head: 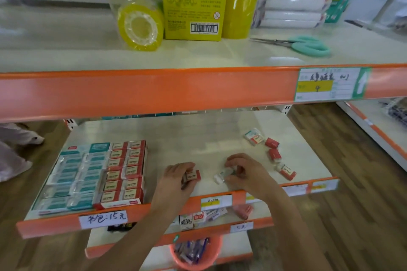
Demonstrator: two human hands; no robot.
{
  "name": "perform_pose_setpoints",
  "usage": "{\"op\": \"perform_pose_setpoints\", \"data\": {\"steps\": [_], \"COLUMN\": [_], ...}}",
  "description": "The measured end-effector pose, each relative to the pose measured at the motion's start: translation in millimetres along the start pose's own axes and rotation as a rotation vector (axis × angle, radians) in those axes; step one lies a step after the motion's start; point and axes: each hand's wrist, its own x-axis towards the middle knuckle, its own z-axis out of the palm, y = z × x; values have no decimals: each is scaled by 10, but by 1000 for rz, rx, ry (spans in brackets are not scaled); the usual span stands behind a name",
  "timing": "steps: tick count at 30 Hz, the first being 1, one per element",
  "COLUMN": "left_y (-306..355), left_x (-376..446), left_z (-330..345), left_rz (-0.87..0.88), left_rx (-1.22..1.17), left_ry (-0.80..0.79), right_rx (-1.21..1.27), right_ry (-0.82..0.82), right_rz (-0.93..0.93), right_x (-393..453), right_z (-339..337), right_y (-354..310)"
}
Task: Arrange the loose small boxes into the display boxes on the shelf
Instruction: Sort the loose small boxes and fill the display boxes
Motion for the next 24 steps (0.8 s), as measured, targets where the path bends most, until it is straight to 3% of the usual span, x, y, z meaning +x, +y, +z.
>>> {"op": "perform_pose_setpoints", "data": {"steps": [4,10,14,24], "left_y": [4,4,9,16], "left_x": [-5,-7,-6,-92], "left_z": [-13,-26,-34,-371], "left_rz": [14,-22,-58,1], "left_rx": [-23,7,7,-29], "left_ry": [15,24,8,28], "right_rx": [41,18,-19,25], "right_ry": [102,-73,-58,199], "right_rz": [30,71,56,-24], "right_x": [-48,-51,-86,-114], "right_z": [71,-30,-41,332], "right_y": [-31,-92,-116,-494]}}
